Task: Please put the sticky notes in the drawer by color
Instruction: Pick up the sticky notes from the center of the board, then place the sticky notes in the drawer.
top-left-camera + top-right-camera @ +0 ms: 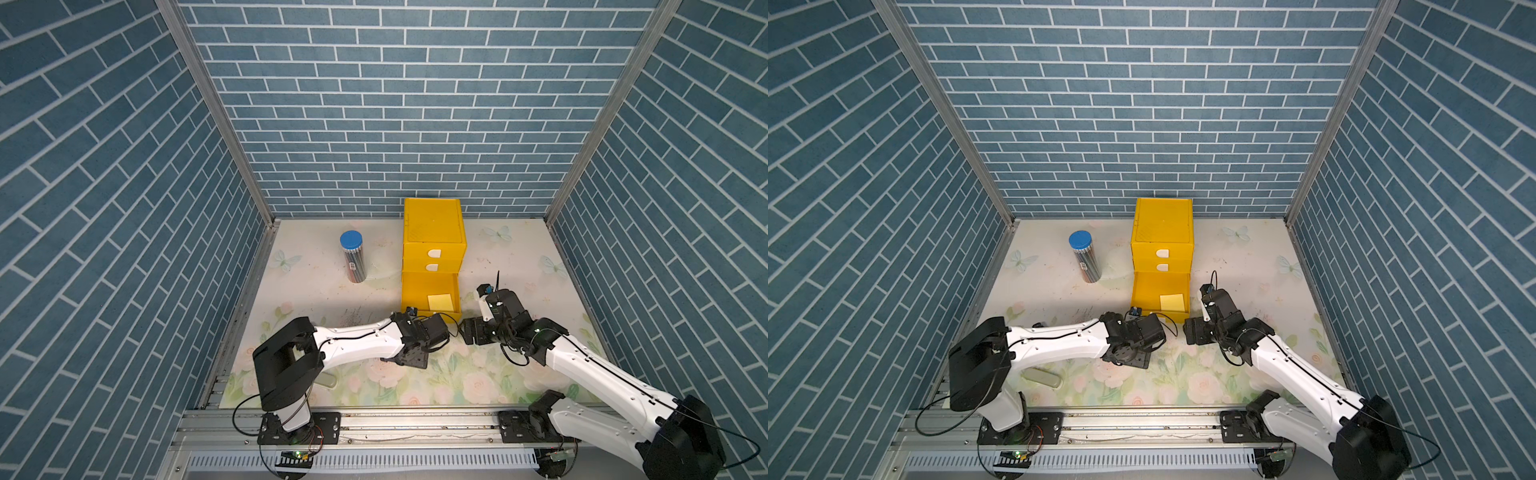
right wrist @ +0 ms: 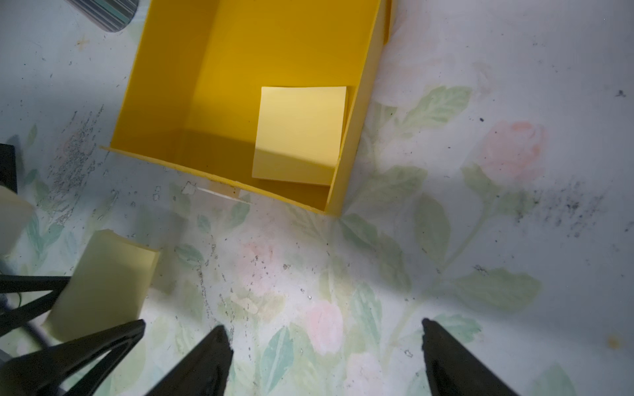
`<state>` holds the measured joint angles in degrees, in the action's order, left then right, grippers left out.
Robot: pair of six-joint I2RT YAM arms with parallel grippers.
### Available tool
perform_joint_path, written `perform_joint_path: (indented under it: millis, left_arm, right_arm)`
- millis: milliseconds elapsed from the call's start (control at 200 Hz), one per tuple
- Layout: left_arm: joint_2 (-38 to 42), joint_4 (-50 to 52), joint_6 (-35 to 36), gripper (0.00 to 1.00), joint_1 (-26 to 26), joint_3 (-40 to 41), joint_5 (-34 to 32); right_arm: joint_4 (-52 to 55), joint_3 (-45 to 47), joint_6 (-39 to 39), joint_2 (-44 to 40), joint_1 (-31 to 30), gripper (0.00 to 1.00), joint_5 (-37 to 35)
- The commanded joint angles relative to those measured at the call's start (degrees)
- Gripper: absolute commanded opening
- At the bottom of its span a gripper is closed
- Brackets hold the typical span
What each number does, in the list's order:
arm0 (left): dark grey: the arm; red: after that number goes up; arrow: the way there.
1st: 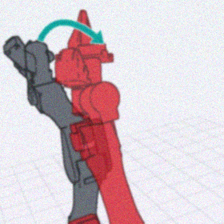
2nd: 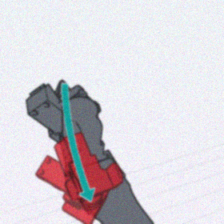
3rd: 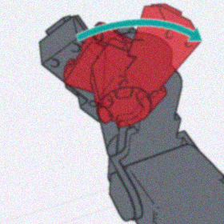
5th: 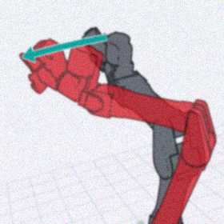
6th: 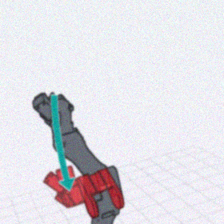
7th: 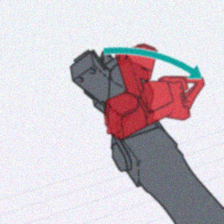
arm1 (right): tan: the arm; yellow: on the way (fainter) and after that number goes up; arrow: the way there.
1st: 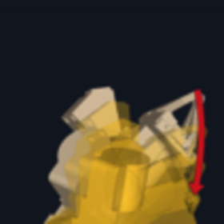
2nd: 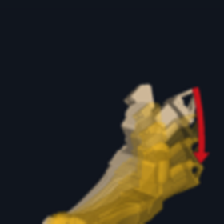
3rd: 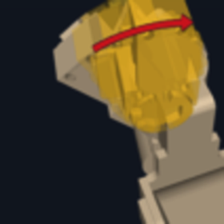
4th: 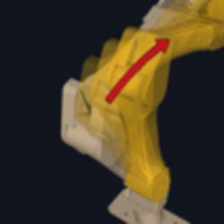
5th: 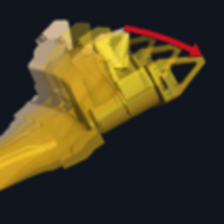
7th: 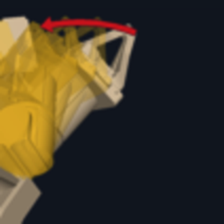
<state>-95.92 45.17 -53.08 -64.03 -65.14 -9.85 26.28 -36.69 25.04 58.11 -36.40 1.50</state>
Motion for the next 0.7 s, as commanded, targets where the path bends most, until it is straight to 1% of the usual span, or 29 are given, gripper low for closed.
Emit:
perform_joint_path:
  millis: [0,105,210,370,450,520,565,695]
  left_arm:
    - [2.86,3.32,2.39,0.81,1.50,-3.27,-3.35]
    - [1.84,5.95,4.59,0.81,2.10,-8.20,-5.88]
    - [-0.74,7.60,8.01,0.81,4.17,-14.14,-7.43]
    - [-4.31,4.99,13.58,0.81,8.68,-20.34,-5.96]
    - [-7.54,4.48,15.86,0.81,9.57,-24.48,-6.12]
    - [-11.50,5.93,17.45,0.81,10.22,-28.20,-6.61]
    - [-13.24,6.01,18.08,0.81,10.49,-29.47,-6.70]
    - [-15.89,3.19,19.28,0.81,12.34,-29.57,-5.01]
  right_arm:
    - [1.50,0.27,-0.43,-1.19,0.27,0.89,-2.29]
    - [0.65,1.51,0.00,-1.25,0.28,0.89,-1.95]
    - [0.00,2.73,0.76,-1.86,0.28,0.88,-1.52]
    - [0.58,3.52,1.89,-4.93,0.28,0.88,-1.76]
    - [0.92,3.55,2.22,-6.54,0.28,0.88,-1.93]
    - [1.05,3.42,2.43,-7.18,0.28,0.88,-1.83]
    - [1.23,3.28,2.44,-7.48,0.28,0.88,-1.58]
    - [1.41,3.46,2.56,-8.36,0.26,0.88,-1.41]
